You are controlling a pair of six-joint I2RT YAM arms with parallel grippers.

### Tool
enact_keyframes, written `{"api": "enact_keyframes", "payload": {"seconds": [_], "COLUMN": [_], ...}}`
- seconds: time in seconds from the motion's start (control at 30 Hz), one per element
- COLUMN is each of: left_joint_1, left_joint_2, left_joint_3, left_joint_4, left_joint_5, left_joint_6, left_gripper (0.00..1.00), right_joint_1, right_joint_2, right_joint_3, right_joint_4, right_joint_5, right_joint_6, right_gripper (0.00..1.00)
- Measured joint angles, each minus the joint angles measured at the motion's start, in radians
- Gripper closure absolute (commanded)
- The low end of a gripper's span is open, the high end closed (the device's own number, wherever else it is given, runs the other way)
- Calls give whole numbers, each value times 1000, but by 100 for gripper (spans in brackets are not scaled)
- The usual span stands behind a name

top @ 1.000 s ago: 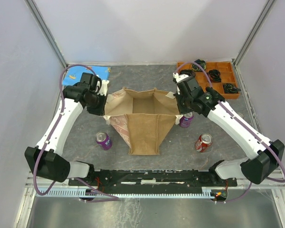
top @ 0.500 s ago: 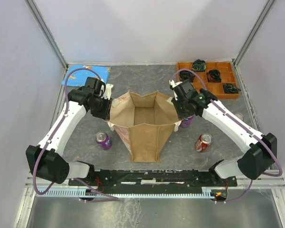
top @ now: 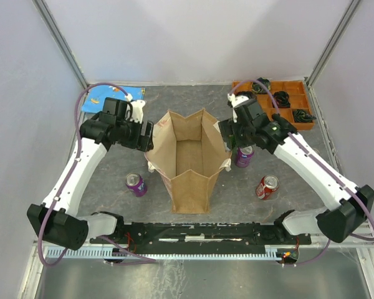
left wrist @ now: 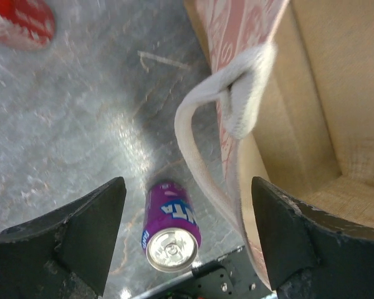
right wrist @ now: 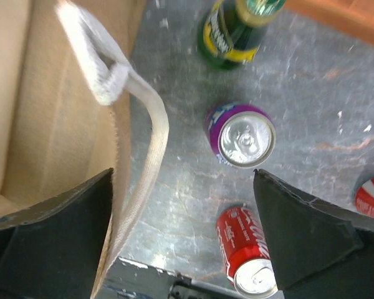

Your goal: Place the beverage into the canvas bag

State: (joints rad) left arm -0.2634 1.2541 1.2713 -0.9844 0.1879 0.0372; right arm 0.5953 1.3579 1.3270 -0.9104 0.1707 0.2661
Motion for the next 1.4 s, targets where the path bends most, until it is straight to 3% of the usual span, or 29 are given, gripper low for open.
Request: {"api": "enact_keyframes", "payload": {"seconds": [0.3, 0.47, 0.8, 0.97, 1.13, 1.4], "left_joint_1": [0, -16, -406, -552, -633, -625], "left_joint_2": [-73, -90, 379, 545, 697, 835], "left_joint_3": [116, 138, 485, 512, 590, 708], "left_joint_4": [135, 322, 729, 836, 846, 821], "left_joint_5": [32, 87, 79, -6, -92, -222], "left_joint_6": [1, 3, 8, 8, 8, 8], "left_gripper": [10, 11, 12, 12, 12, 12], "right_joint_1": [-2, -46, -173, -179, -179, -179], "right_joint_2": [-92, -121, -229, -363, -494, -567], "right_joint_3": [134, 137, 137, 135, 128, 74], "right_joint_4": [73, 89, 62, -14, -111, -213], "right_joint_5": [70, 111, 251, 392, 496, 558], "right_joint_6": [21, 57, 130, 161, 199, 254], "right_gripper": [1, 1, 1, 1, 1, 1]}}
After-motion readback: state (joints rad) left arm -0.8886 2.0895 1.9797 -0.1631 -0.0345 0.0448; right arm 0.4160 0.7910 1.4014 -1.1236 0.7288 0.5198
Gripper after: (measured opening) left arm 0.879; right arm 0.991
